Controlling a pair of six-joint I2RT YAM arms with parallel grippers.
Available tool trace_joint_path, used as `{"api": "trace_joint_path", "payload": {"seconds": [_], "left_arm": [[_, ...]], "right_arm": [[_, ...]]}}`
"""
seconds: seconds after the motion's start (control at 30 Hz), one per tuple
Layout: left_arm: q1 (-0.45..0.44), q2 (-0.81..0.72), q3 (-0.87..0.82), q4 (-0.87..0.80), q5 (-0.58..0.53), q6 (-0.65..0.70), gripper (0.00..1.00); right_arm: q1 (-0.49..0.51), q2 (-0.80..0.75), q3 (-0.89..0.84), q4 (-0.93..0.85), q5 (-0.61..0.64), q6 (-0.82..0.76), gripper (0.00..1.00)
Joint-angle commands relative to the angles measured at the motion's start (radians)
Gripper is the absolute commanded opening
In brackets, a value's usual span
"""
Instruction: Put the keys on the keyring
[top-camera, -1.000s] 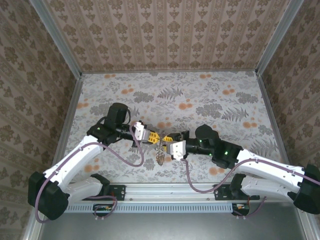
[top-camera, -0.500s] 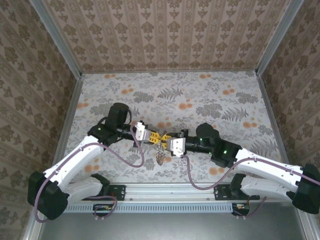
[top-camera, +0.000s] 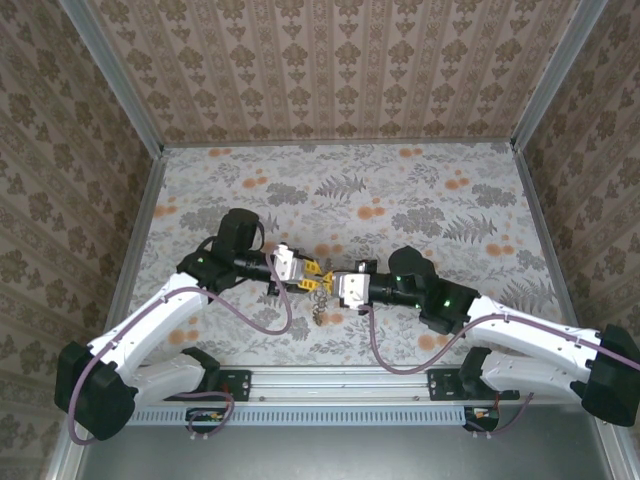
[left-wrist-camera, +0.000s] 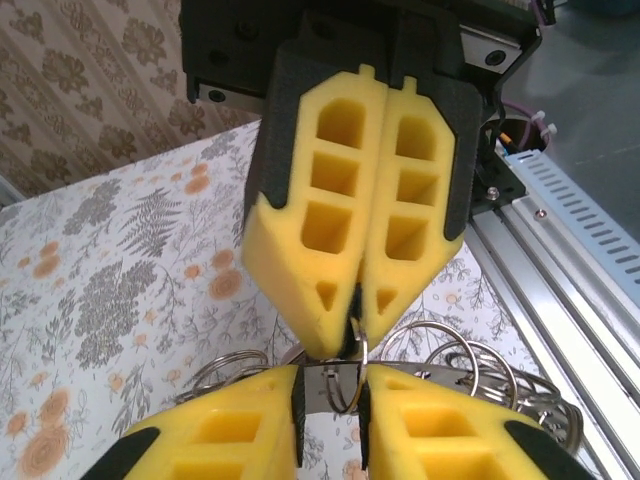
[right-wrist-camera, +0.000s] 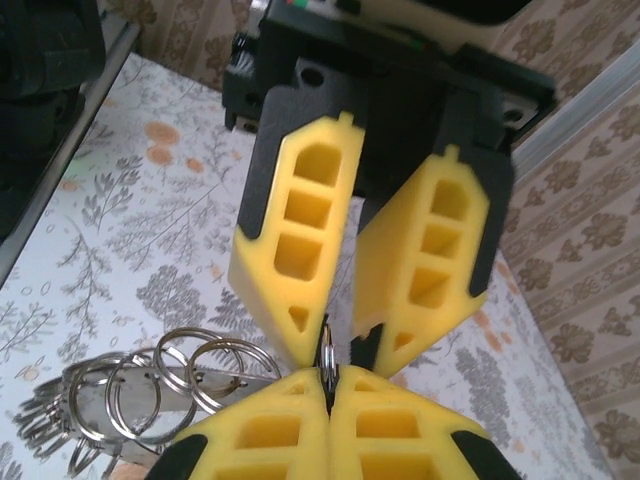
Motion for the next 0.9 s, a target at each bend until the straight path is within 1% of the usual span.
{"api": "trace_joint_path", "payload": {"seconds": [0.0,0.1,0.4,0.43,0.53,0.57,0.67,0.73,0.87], "left_arm": [[-0.006,-0.012,0.028,-0.052,-0.024,-0.009,0.24],[-0.013,-0.007,0.033,-0.060,-0.037,-0.003,0.25],[-0.056,0.029,0.053,-0.102,-0.120,0.032,0.24],[-0.057,0.027,0.054,-0.106,-0.133,0.035,0.22],[-0.059,0.019,0.053,-0.104,-0.165,0.038,0.02],[-0.060,0.014,0.052,-0.101,-0.176,0.040,0.00],[-0.060,-0.008,0.037,-0.078,-0.187,0.040,0.00],[-0.060,-0.028,0.021,-0.048,-0.178,0.034,0.00],[-0.056,-0.053,-0.004,0.021,-0.123,-0.008,0.00]], "right_arm": [[-0.001,0.021,0.068,-0.090,0.015,-0.015,0.03],[0.000,0.042,0.093,-0.123,0.023,-0.015,0.03],[-0.001,0.067,0.116,-0.115,0.028,0.001,0.02],[-0.001,0.066,0.116,-0.114,0.028,0.001,0.02],[-0.003,0.066,0.114,-0.110,0.028,0.011,0.02],[-0.003,0.066,0.112,-0.107,0.028,0.014,0.03],[-0.004,0.062,0.095,-0.085,0.028,0.032,0.09],[-0.012,0.053,0.071,-0.053,0.026,0.053,0.11],[-0.041,0.019,0.013,0.007,-0.001,0.098,0.19]]}}
